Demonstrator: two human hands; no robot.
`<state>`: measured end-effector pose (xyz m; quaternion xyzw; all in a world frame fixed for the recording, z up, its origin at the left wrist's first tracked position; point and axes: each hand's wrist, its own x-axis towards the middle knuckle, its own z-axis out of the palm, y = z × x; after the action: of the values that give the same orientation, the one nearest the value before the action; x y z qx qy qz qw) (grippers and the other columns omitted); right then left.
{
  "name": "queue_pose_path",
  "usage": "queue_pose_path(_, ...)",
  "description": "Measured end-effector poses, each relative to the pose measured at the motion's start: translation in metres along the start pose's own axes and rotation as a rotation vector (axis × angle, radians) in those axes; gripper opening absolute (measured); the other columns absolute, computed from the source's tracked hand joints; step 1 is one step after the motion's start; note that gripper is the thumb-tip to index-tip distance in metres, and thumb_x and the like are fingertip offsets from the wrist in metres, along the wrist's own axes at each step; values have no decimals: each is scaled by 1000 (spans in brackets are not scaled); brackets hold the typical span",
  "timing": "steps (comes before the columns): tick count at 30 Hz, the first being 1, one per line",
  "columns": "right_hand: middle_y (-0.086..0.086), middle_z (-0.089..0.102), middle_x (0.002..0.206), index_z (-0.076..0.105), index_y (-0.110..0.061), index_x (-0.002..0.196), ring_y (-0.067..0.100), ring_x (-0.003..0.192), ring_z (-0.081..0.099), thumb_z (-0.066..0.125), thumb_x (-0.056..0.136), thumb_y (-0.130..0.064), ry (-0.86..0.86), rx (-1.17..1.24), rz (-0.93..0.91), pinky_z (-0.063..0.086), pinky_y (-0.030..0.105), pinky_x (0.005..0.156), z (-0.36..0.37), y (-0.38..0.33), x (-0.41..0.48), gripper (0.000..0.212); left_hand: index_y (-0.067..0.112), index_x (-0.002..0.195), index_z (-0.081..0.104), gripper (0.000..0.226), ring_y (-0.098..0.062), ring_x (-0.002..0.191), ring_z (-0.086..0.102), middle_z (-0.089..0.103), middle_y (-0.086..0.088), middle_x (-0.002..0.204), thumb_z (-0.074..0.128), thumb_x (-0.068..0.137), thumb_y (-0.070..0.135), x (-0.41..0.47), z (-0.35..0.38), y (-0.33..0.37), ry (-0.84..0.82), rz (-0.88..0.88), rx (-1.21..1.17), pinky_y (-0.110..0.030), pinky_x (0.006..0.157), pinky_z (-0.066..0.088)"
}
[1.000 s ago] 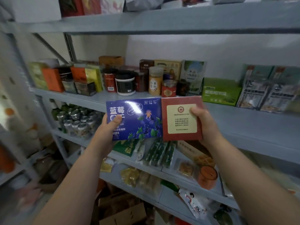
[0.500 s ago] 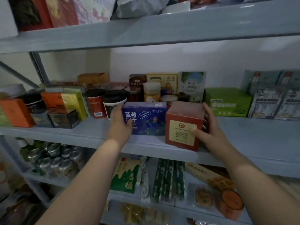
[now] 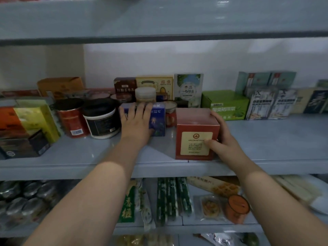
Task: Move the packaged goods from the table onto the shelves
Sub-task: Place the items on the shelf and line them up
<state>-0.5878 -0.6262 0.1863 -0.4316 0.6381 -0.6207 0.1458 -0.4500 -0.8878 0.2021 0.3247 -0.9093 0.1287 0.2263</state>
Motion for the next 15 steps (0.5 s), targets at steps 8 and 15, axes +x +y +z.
queue_pose_path(8,0,29,154,39,-41,136,5,137,37,76,84,-13,163,-336,-118,45,31,110,16,-13,-13,70,30,159,-12,90,-37,153,-10,-8,-7,168,52,97,43,-13,-11,9,-42,-39,-93,-60,121,-5)
queue_pose_path(15,10,23,150,40,-29,125,35,138,28,73,68,-70,347,-753,-112,37,54,112,67,-35,5,78,30,160,10,81,-28,153,4,8,-5,167,56,96,48,-73,-9,18,-161,-96,-411,-44,124,13)
